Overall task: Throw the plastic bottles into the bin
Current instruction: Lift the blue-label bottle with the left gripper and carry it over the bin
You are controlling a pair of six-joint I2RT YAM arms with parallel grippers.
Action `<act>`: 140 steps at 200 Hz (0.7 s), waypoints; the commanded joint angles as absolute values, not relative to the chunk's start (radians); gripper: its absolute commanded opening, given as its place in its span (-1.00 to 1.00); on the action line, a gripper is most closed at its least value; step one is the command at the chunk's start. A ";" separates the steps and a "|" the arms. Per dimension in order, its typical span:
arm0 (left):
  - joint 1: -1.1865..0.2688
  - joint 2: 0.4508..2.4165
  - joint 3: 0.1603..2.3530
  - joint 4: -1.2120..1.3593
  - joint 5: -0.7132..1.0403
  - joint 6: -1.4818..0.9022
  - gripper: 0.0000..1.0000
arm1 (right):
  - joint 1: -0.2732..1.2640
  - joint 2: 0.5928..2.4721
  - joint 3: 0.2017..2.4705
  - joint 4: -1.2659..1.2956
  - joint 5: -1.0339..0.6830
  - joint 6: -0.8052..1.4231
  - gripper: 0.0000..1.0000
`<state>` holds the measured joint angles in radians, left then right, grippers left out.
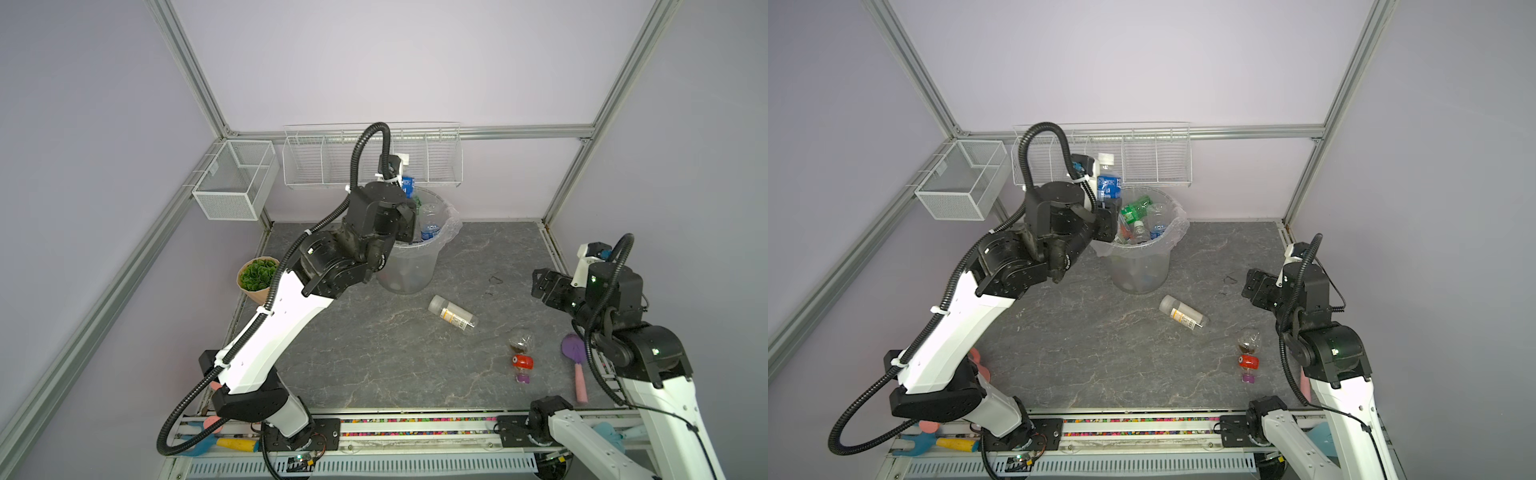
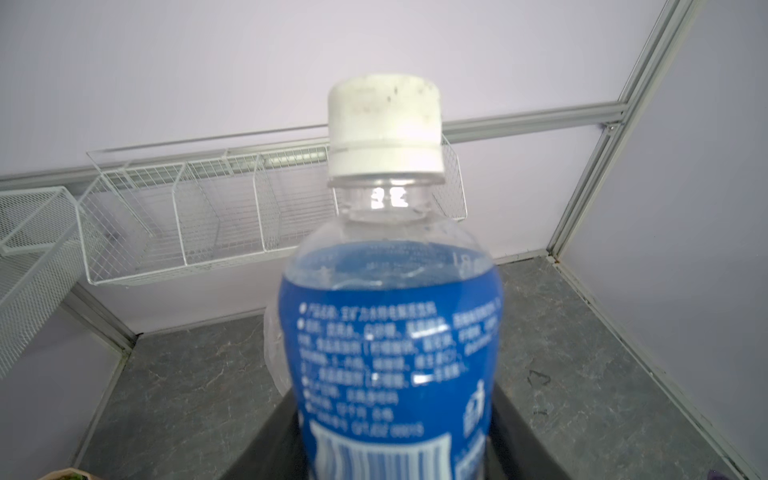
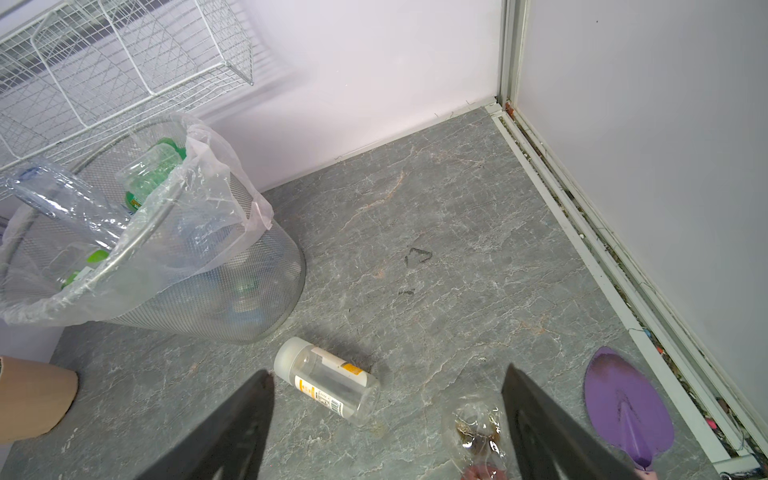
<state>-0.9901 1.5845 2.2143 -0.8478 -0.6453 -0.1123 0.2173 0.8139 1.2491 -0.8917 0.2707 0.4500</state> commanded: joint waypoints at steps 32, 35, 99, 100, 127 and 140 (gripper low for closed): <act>-0.943 1.592 2.311 -0.697 -0.654 0.066 -0.26 | 0.213 0.810 1.234 -0.855 0.248 0.475 0.77; -0.934 1.598 2.317 -0.699 -0.642 0.062 -0.25 | 0.213 0.810 1.235 -0.854 0.247 0.476 0.77; -0.710 1.816 2.366 -0.741 -0.354 -0.078 -0.25 | 0.213 0.810 1.232 -0.854 0.220 0.483 0.77; -0.706 1.822 2.371 -0.746 -0.350 -0.080 -0.25 | 0.212 0.810 1.232 -0.854 0.220 0.483 0.77; -0.681 1.992 2.538 -0.879 -0.329 -0.085 0.45 | 0.212 0.805 1.241 -0.858 0.221 0.480 0.77; -0.681 2.040 2.604 -0.948 -0.365 -0.107 0.86 | 0.212 0.803 1.242 -0.861 0.222 0.479 0.77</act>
<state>-0.6796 1.9747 2.4939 -0.7898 -0.3859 -0.0677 0.2173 0.8135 1.2423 -0.8776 0.2344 0.4675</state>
